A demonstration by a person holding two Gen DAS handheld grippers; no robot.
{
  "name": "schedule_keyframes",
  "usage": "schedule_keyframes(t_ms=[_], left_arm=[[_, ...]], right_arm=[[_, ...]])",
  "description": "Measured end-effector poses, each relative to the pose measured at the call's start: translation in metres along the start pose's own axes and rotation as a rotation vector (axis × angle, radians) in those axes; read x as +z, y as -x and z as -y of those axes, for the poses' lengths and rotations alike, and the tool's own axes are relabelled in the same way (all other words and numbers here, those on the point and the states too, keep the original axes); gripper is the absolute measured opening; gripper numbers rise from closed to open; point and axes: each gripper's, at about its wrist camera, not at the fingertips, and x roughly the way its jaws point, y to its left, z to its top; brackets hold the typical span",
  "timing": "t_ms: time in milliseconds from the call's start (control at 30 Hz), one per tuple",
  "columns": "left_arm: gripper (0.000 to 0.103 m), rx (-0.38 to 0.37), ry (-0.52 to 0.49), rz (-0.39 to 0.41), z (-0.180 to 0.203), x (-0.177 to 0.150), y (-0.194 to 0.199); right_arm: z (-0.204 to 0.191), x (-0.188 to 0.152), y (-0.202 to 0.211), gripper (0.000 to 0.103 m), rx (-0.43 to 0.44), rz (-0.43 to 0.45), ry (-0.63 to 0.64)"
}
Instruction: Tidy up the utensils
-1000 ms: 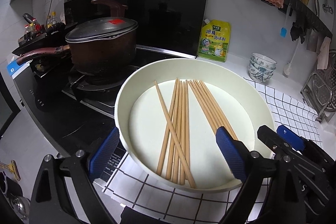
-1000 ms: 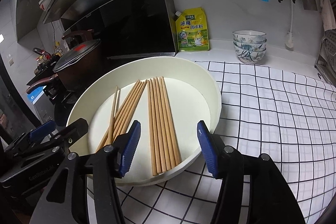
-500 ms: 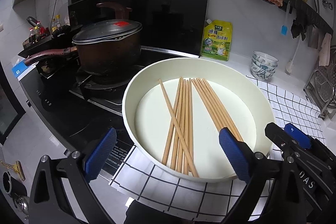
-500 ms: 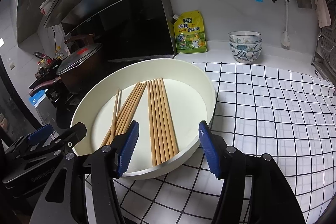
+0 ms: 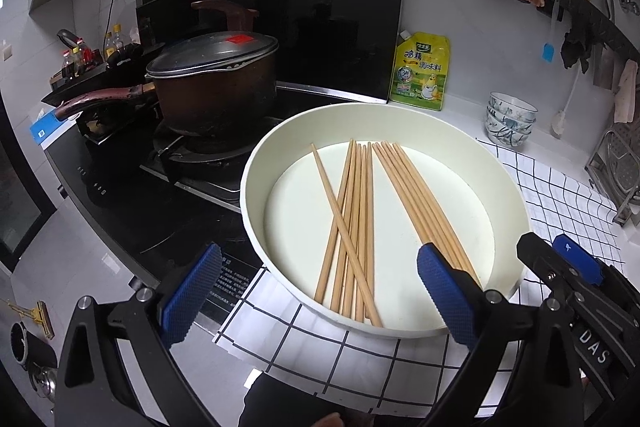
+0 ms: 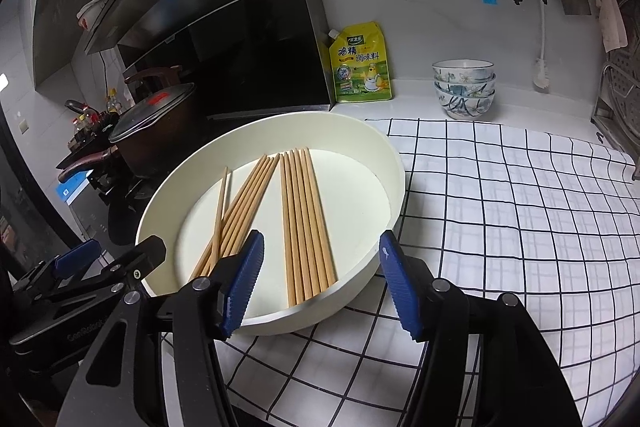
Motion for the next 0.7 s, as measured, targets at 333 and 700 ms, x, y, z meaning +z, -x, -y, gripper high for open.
schedule_keyframes(t_ms=[333,700], left_arm=[[0.097,0.015,-0.003,-0.005,0.0004,-0.0003,-0.0002],[0.097,0.017,0.013,0.001,-0.0032,-0.0003,-0.0005]], right_arm=[[0.0011,-0.0006,0.0026,0.058,-0.004,0.006,0.005],[0.0012,-0.0003,0.0025,0.058,-0.002,0.004,0.004]])
